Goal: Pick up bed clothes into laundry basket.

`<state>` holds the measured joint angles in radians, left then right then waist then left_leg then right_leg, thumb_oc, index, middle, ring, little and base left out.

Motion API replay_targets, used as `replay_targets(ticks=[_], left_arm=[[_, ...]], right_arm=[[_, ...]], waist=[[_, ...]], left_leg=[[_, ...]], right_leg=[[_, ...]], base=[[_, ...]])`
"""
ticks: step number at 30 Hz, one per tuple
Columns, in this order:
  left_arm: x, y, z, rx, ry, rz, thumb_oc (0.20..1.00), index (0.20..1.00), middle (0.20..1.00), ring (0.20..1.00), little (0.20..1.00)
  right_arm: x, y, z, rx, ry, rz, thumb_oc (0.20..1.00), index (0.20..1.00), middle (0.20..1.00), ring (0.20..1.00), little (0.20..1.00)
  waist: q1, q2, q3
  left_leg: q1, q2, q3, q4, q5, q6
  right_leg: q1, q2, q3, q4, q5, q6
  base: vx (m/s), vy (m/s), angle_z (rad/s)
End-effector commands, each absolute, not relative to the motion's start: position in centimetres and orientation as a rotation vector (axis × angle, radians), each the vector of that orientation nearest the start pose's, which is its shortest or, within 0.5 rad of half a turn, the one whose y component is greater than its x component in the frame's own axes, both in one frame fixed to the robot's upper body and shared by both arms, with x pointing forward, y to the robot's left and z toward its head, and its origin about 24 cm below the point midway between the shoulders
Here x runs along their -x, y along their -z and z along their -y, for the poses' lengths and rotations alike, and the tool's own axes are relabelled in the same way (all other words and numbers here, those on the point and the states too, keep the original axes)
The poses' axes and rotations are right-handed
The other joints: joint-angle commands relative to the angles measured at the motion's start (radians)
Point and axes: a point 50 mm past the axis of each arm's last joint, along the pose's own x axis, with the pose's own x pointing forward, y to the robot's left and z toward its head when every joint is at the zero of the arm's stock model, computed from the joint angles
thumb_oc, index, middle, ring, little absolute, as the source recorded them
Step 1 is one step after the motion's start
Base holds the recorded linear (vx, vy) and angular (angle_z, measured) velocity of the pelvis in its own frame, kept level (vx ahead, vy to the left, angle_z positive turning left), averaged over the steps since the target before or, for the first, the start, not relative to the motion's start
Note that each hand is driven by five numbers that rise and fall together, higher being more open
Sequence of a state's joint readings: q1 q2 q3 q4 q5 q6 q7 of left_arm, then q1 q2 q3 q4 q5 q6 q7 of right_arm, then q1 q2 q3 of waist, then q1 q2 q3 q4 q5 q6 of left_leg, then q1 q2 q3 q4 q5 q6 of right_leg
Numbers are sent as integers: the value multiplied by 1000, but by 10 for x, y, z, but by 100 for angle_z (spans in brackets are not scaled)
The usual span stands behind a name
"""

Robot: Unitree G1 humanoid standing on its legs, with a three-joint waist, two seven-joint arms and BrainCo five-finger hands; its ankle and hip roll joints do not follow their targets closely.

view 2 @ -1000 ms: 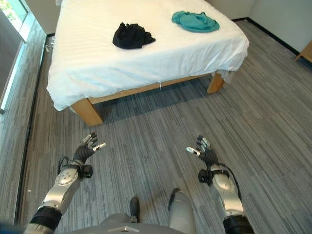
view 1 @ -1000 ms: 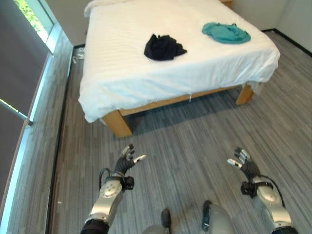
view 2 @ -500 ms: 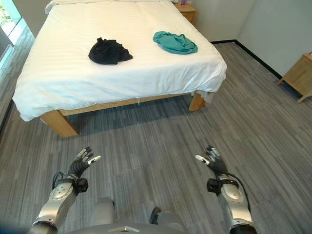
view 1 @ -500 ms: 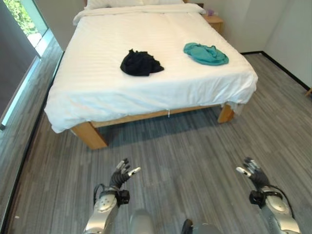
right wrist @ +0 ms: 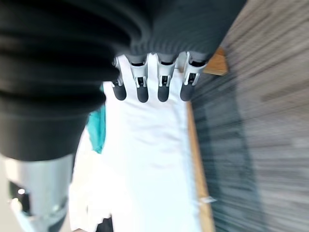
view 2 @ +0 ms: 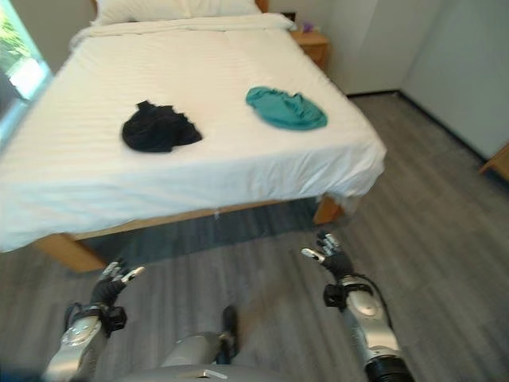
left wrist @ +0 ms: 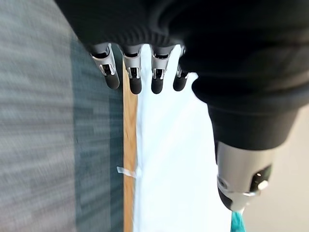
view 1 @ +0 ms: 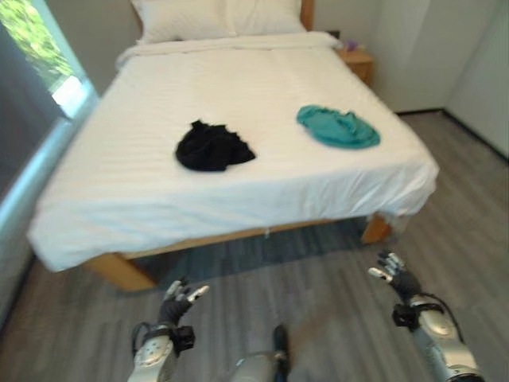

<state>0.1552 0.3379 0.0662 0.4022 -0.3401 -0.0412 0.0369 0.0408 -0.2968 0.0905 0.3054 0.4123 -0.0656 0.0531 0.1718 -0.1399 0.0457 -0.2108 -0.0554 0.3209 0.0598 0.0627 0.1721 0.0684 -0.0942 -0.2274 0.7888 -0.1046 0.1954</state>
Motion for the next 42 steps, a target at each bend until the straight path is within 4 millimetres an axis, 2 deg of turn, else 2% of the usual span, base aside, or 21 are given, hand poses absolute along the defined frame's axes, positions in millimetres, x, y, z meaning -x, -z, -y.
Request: replay_targets(ticks=[1,3,5,6,7,8,9,10,13,15,16,18,20,21,24,30,33,37,39,40,42], left_arm=[[-211,15,-270,-59,-239,-275,1000,1000,1000,1000,1000],[-218,6,-272,-85,-228,-243,1000,1000,1000,1000,1000],[-218,7,-269,-78,-203,-244,1000,1000,1000,1000,1000],[-218,8,-269,-87,-190,-246,1000,1000,1000,1000,1000],[-218,8,-269,-87,-189,-246,1000,1000,1000,1000,1000],[-220,10,-267,-119,-171,-258,1000,1000,1000,1000,1000],[-220,10,-267,-119,-171,-257,1000,1000,1000,1000,1000],[-225,6,-267,-149,-156,-247,1000,1000,1000,1000,1000],[-214,13,-268,-115,-144,-275,1000,1000,1000,1000,1000],[-203,22,-264,-67,-121,-310,1000,1000,1000,1000,1000],[-202,22,-263,-63,-121,-310,1000,1000,1000,1000,1000],[-192,31,-250,-36,-30,-363,1000,1000,1000,1000,1000],[-189,33,-248,-24,-22,-372,1000,1000,1000,1000,1000],[-189,35,-241,-25,26,-392,1000,1000,1000,1000,1000],[-189,32,-241,-33,50,-393,1000,1000,1000,1000,1000],[-198,18,-248,-46,36,-338,1000,1000,1000,1000,1000],[-201,8,-255,-51,17,-300,1000,1000,1000,1000,1000],[-197,3,-268,-67,-46,-283,1000,1000,1000,1000,1000],[-194,1,-269,-65,-66,-273,1000,1000,1000,1000,1000],[-187,8,-263,2,-101,-283,1000,1000,1000,1000,1000],[-183,15,-259,27,-112,-308,1000,1000,1000,1000,1000]], right_arm=[[-249,-7,212,-53,-49,-146,1000,1000,1000,1000,1000],[-250,-14,217,-40,-29,-120,1000,1000,1000,1000,1000],[-248,-22,225,-26,-14,-90,1000,1000,1000,1000,1000],[-246,-28,233,-11,3,-69,1000,1000,1000,1000,1000],[-246,-28,233,-11,4,-69,1000,1000,1000,1000,1000],[-245,-44,250,42,47,-11,1000,1000,1000,1000,1000],[-245,-45,251,42,47,-10,1000,1000,1000,1000,1000],[-238,-67,274,128,63,42,1000,1000,1000,1000,1000],[-238,-92,286,207,48,106,1000,1000,1000,1000,1000],[-248,-141,316,451,90,176,1000,1000,1000,1000,1000],[-249,-142,317,453,89,176,1000,1000,1000,1000,1000],[-273,-186,343,763,165,148,1000,1000,1000,1000,1000],[-283,-196,345,815,185,152,1000,1000,1000,1000,1000],[-304,-217,353,930,232,113,1000,1000,1000,1000,1000],[-337,-250,358,1028,330,64,1000,1000,1000,1000,1000],[-372,-268,343,1089,405,-17,1000,1000,1000,1000,1000],[-370,-274,359,1144,525,-131,1000,1000,1000,1000,1000],[-357,-286,377,1413,637,-242,1000,1000,1000,1000,1000],[-340,-283,401,1600,697,-403,1000,1000,1000,1000,1000],[-312,-301,429,1685,822,-523,1000,1000,1000,1000,1000],[-302,-317,435,1787,873,-569,1000,1000,1000,1000,1000]], waist=[[18,81,45],[-24,97,59],[-50,91,58],[-73,82,57],[-74,85,57],[-116,67,55],[-115,67,54],[-124,42,48],[-121,28,38],[-109,31,24],[-113,35,24],[-80,38,23],[-79,42,23],[-46,34,27],[-20,33,45],[9,65,104],[33,89,169],[50,113,230],[63,127,258],[67,142,282],[62,139,293]], left_leg=[[29,79,-67,12,43,-105],[139,72,-135,-51,24,-120],[183,65,-192,-71,3,-147],[201,59,-232,-72,-14,-161],[201,62,-234,-72,-13,-161],[245,56,-312,-93,-45,-175],[242,55,-311,-94,-42,-175],[241,58,-363,-78,-61,-185],[239,62,-385,-81,-69,-188],[217,77,-430,-67,-69,-206],[215,78,-433,-65,-71,-207],[199,102,-463,-79,-57,-226],[196,111,-467,-85,-53,-229],[184,118,-482,-87,-44,-235],[160,126,-495,-90,-30,-243],[72,124,-512,-96,3,-252],[-24,118,-536,-87,27,-252],[-141,123,-549,-83,55,-258],[-192,124,-558,-90,73,-263],[-253,123,-564,-84,84,-269],[-280,124,-569,-78,91,-271]], right_leg=[[-80,-86,24,-126,345,24],[-183,-173,-17,-259,283,-11],[-193,-202,9,-422,270,-14],[-196,-178,72,-562,263,-17],[-190,-175,68,-573,270,-18],[-202,-135,238,-710,285,18],[-203,-136,239,-713,290,18],[-170,-113,288,-728,241,29],[-162,-113,257,-738,276,19],[-124,-94,211,-790,246,-7],[-122,-93,207,-792,246,-8],[-100,-72,167,-836,222,-28],[-96,-64,159,-845,220,-31],[-94,-53,145,-857,218,-38],[-107,-40,135,-868,221,-46],[-184,-28,127,-874,237,-52],[-277,-28,130,-869,256,-58],[-387,-22,143,-876,284,-60],[-437,-15,153,-876,290,-60],[-490,-3,164,-876,298,-63],[-514,2,168,-876,304,-65]], base=[[458,72,50],[636,-74,60],[501,-252,86],[335,-190,132],[512,-274,160],[313,-165,166],[495,-282,146],[231,-226,151],[181,-214,153],[189,-222,13],[99,-135,45],[82,-121,41],[40,-83,37],[53,-116,35],[8,-63,16],[-79,-24,5],[-218,-30,28],[-162,-23,13],[-125,-32,0],[-128,-36,-5],[-61,-40,-2]])
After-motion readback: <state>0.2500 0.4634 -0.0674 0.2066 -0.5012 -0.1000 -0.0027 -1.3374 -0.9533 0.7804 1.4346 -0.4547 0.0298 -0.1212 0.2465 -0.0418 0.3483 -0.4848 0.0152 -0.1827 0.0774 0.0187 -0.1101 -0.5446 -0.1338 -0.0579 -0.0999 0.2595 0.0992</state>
